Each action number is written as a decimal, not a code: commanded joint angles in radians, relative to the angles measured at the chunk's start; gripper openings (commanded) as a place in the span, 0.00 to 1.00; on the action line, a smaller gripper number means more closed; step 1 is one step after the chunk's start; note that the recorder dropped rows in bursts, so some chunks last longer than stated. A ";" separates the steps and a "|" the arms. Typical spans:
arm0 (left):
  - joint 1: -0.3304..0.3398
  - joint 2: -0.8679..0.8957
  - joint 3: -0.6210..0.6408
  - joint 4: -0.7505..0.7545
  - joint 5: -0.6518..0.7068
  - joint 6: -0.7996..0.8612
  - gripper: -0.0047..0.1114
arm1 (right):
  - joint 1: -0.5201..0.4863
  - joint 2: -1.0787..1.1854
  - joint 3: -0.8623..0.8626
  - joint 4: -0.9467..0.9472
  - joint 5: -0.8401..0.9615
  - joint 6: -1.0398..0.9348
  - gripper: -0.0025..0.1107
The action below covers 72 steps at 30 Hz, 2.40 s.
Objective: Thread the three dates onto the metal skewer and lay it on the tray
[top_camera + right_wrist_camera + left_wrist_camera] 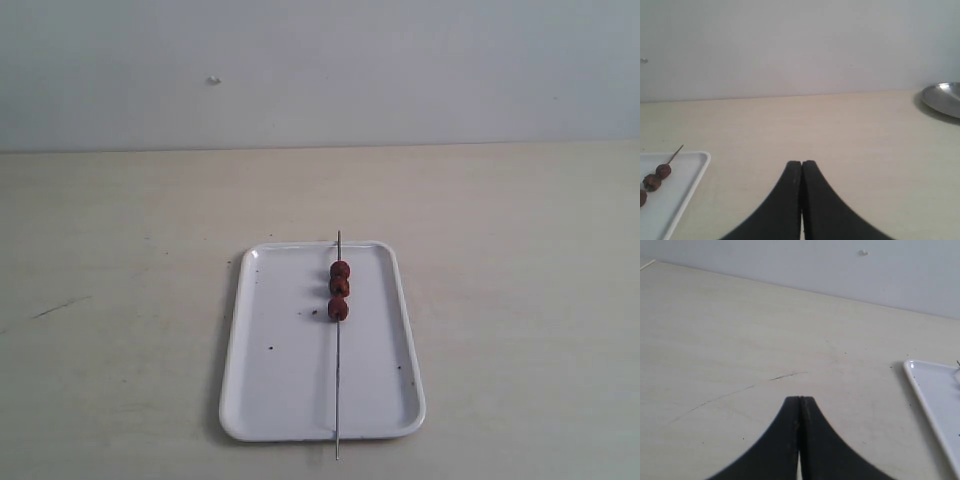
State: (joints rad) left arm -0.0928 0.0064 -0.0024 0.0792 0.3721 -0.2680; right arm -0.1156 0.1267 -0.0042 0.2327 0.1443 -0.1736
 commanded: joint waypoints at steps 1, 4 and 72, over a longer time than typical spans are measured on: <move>0.003 -0.006 0.002 -0.007 -0.001 0.004 0.04 | -0.020 -0.019 0.004 -0.009 0.011 -0.006 0.02; 0.003 -0.006 0.002 -0.007 -0.001 0.004 0.04 | -0.020 -0.057 0.004 -0.009 0.045 -0.008 0.02; 0.003 -0.006 0.002 -0.007 -0.001 0.004 0.04 | -0.018 -0.127 0.004 -0.003 0.101 -0.006 0.02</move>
State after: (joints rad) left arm -0.0928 0.0064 -0.0024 0.0792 0.3738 -0.2680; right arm -0.1300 0.0066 -0.0042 0.2327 0.2460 -0.1736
